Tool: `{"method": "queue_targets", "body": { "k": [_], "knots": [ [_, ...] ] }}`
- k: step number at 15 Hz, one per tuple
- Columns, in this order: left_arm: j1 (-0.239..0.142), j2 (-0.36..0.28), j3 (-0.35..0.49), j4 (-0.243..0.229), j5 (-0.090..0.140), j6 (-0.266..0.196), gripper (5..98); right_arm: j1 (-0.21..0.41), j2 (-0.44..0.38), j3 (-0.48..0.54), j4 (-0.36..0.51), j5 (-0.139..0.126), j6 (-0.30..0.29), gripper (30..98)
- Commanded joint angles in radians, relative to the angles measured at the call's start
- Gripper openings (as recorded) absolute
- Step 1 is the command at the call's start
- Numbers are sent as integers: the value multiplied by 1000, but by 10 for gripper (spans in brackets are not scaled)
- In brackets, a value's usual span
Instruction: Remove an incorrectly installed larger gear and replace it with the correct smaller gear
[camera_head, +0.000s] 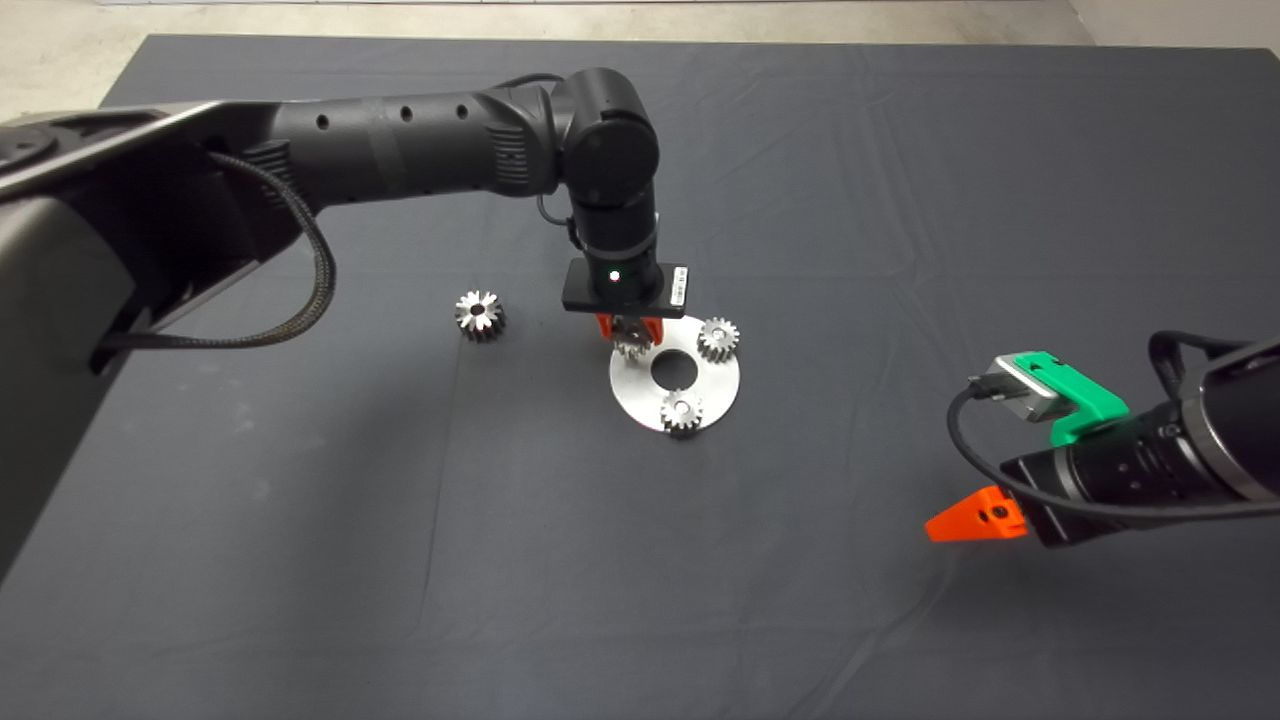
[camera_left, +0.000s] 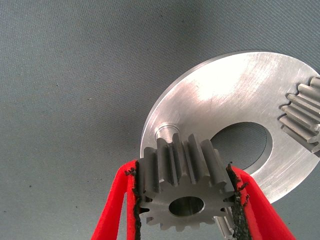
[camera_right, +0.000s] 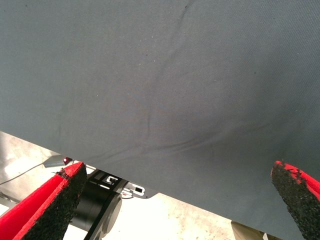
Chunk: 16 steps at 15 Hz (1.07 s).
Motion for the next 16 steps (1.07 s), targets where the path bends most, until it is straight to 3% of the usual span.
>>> {"method": "queue_targets", "body": {
  "k": [1,16],
  "knots": [
    [-15,1,-3,21,-18,4,311,19,0,4,19,4,-3,978],
    [-5,6,-5,22,-18,17,257,21,-5,5,19,1,-3,978]
  ]
}}
